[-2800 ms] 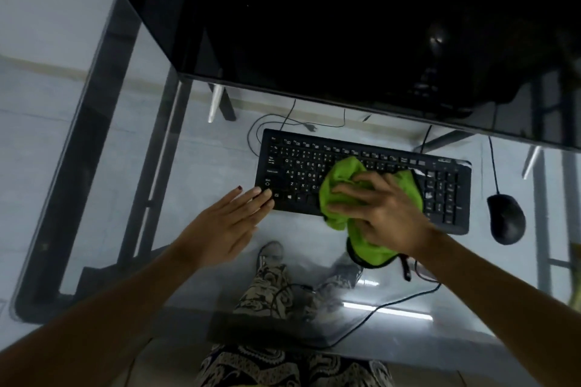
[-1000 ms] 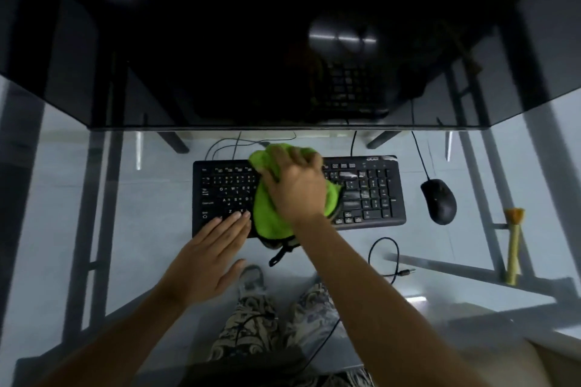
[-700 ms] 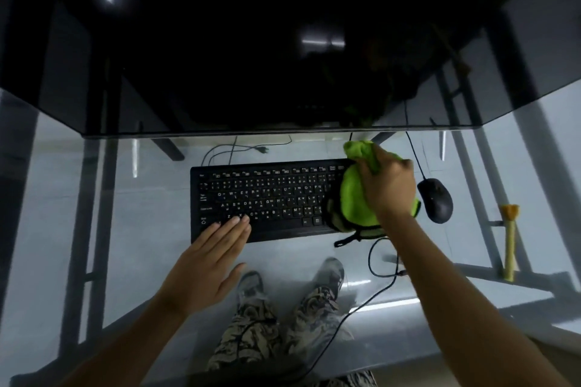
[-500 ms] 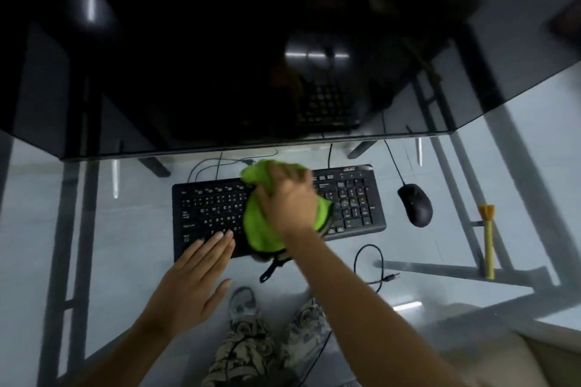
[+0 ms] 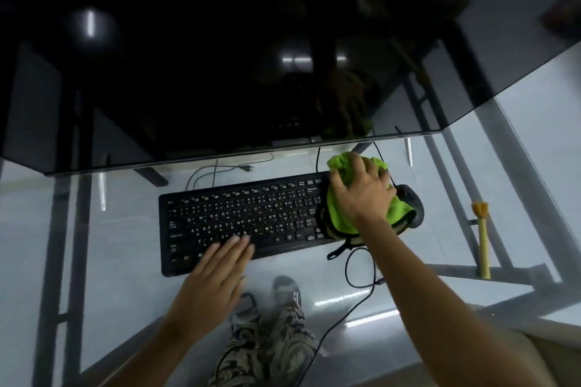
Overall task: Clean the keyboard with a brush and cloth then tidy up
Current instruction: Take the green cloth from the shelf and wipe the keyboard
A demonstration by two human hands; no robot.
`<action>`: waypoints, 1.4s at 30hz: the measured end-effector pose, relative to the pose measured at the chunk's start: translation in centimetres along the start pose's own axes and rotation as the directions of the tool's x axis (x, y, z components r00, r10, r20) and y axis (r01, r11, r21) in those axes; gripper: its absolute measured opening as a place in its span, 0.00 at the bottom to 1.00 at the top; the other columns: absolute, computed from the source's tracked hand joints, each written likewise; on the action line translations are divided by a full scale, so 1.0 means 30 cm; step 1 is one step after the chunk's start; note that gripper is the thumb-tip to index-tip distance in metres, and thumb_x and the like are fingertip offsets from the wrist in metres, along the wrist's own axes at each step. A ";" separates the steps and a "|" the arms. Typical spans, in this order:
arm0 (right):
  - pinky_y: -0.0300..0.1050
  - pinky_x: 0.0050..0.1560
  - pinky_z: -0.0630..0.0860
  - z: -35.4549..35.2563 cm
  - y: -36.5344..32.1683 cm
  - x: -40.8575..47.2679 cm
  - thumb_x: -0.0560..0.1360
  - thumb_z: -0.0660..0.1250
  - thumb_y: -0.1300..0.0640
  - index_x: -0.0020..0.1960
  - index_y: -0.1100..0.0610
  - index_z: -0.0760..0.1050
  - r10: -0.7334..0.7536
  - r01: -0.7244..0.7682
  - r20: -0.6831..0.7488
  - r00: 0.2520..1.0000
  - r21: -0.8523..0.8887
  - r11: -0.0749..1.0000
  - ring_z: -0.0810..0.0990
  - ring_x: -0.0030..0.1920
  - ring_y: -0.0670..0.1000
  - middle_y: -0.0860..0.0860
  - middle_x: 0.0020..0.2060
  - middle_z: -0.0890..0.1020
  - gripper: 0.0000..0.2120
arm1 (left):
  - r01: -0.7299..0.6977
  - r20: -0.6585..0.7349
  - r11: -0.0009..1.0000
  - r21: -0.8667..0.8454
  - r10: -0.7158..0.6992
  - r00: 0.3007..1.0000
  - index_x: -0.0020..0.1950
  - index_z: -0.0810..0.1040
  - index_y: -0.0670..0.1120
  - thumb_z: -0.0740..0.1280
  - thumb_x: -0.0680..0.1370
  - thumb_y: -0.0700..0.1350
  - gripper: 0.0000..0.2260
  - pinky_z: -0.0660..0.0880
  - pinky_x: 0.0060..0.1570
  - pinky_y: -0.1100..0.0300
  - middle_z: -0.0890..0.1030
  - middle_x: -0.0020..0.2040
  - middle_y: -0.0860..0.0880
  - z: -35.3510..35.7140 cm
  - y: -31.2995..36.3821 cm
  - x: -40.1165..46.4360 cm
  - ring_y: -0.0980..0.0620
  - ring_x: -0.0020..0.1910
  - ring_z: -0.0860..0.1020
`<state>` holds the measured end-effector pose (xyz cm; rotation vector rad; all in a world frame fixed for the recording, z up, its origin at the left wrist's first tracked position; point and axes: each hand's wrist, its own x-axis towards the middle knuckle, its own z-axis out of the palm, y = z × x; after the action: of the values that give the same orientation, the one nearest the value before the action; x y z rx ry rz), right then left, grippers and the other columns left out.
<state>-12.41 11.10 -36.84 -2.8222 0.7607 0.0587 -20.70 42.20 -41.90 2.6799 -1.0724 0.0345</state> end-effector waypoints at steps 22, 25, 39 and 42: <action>0.42 0.34 0.75 0.006 -0.070 -0.049 0.77 0.63 0.43 0.55 0.51 0.79 -0.318 0.325 -0.094 0.943 0.072 0.943 0.77 0.39 0.54 0.53 0.41 0.79 0.15 | -0.107 0.045 0.982 0.156 0.101 0.994 0.78 0.53 0.42 0.41 0.82 0.40 0.23 0.51 0.75 0.48 0.63 0.75 0.44 0.108 0.053 0.148 0.47 0.73 0.63; 0.43 0.34 0.77 0.003 -0.094 -0.074 0.77 0.62 0.42 0.55 0.51 0.80 -0.516 0.518 -0.043 0.855 0.022 0.855 0.79 0.38 0.53 0.52 0.41 0.80 0.16 | -0.124 0.033 0.976 0.177 0.120 0.992 0.78 0.52 0.42 0.45 0.81 0.39 0.24 0.50 0.75 0.48 0.62 0.75 0.45 0.107 0.056 0.149 0.47 0.74 0.61; 0.42 0.33 0.75 -0.029 0.011 -0.052 0.70 0.71 0.50 0.57 0.49 0.80 -0.550 0.550 -0.021 0.835 0.000 0.835 0.80 0.38 0.54 0.54 0.44 0.80 0.16 | -0.119 -0.006 0.977 0.179 0.122 0.992 0.77 0.59 0.42 0.53 0.75 0.34 0.29 0.52 0.75 0.49 0.63 0.76 0.44 0.095 0.064 0.157 0.48 0.75 0.58; 0.48 0.36 0.75 -0.037 0.069 0.015 0.72 0.69 0.52 0.58 0.52 0.77 -0.365 0.363 -0.043 0.930 -0.048 0.931 0.77 0.42 0.60 0.57 0.45 0.76 0.15 | -0.120 0.002 0.978 0.173 0.122 0.993 0.76 0.59 0.43 0.54 0.74 0.34 0.29 0.50 0.75 0.49 0.60 0.76 0.45 0.093 0.067 0.159 0.47 0.76 0.58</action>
<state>-13.08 8.91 -36.21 -2.9610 0.2343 -0.0602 -18.79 36.90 -43.60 2.7580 -1.2835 0.1692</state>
